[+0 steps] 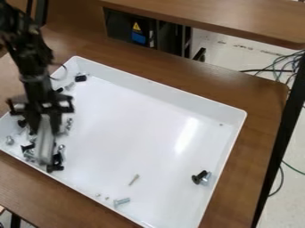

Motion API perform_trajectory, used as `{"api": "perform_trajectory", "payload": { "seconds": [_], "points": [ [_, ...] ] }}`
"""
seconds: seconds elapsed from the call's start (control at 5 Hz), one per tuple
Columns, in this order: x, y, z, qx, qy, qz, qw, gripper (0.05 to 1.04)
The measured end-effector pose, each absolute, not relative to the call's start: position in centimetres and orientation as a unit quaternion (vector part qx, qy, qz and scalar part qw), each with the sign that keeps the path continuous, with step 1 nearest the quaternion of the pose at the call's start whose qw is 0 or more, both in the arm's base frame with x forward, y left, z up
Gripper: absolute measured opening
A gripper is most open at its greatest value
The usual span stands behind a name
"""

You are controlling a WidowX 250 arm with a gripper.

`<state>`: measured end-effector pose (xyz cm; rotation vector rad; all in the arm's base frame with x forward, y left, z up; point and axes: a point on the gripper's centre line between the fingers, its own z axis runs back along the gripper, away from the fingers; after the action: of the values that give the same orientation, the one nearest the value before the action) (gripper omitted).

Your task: Sweep into pile

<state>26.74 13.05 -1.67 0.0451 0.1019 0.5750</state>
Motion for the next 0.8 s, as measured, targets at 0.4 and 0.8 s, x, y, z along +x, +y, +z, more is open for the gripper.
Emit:
{"api": "perform_trajectory", "payload": {
  "seconds": [0.4, 0.8],
  "points": [
    [29.8, 10.0, 1.8, 0.018, 0.012, 0.229, 0.973, 0.349],
    [32.6, 2.0, 2.0, -0.055, -0.041, 0.386, 0.92, 0.349]
  ]
}}
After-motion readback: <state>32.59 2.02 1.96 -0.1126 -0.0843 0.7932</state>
